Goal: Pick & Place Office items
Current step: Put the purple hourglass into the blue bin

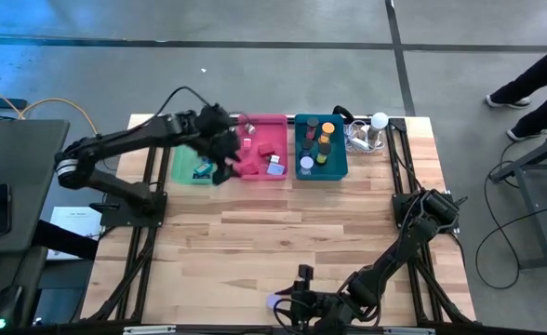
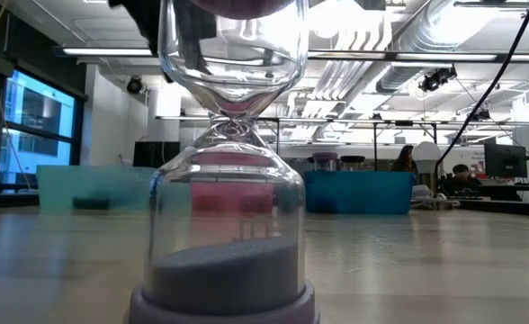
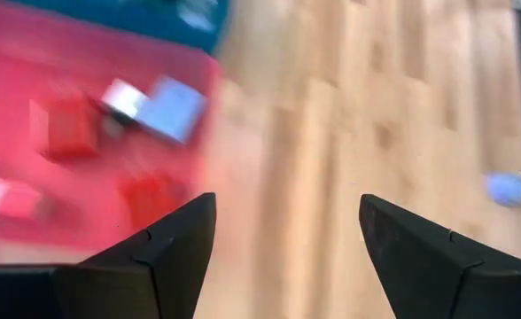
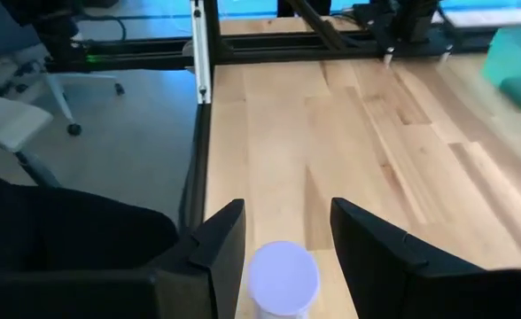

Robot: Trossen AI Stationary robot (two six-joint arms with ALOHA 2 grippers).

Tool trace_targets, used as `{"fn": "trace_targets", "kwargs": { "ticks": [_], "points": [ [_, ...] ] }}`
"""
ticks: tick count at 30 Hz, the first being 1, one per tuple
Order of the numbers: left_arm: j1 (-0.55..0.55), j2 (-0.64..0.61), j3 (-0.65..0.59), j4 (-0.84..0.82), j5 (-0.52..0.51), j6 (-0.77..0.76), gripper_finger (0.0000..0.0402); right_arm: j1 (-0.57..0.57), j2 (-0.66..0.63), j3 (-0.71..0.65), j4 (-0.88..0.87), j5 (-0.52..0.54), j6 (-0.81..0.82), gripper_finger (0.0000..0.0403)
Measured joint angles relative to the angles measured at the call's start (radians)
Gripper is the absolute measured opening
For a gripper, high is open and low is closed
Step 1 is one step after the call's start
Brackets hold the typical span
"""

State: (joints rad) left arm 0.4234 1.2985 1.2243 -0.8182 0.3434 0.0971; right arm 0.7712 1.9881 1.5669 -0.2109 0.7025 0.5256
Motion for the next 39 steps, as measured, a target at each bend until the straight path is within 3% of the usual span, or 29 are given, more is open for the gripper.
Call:
{"fn": "trace_targets", "kwargs": {
  "ticks": [4,7,13,15,20,23,29,39],
  "points": [
    [-0.113,-0.059,0.0,-0.126,-0.007,-0.095,0.0271,-0.013,0.0,0.0,0.007,-0.063,0.05,0.0155],
    [-0.208,-0.085,0.0,-0.207,-0.014,-0.132,0.0271,-0.038,0.0,0.0,0.026,-0.041,0.05,0.0155],
    [-0.386,-0.115,-0.001,-0.307,-0.224,-0.217,0.0271,-0.089,-0.001,0.0,0.032,0.007,0.079,0.0187],
    [-0.432,-0.121,-0.004,-0.333,-0.296,-0.254,0.0271,-0.098,-0.001,0.0,0.033,0.063,0.074,0.0209],
    [-0.54,-0.181,-0.082,-0.405,-0.393,-0.358,0.0271,-0.108,-0.001,0.0,0.058,0.304,-0.114,0.0262],
    [-0.583,-0.256,-0.161,-0.41,-0.4,-0.399,0.0271,-0.107,-0.001,0.001,0.09,0.343,-0.247,0.0284],
    [-0.642,-0.427,-0.3,-0.338,-0.399,-0.504,0.0271,-0.079,-0.025,0.001,0.219,0.197,-0.384,0.0301],
    [-0.735,-0.579,-0.431,-0.155,-0.398,-0.533,0.0271,-0.004,-0.051,0.043,0.106,-0.078,-0.103,0.0302]
  ]
}}
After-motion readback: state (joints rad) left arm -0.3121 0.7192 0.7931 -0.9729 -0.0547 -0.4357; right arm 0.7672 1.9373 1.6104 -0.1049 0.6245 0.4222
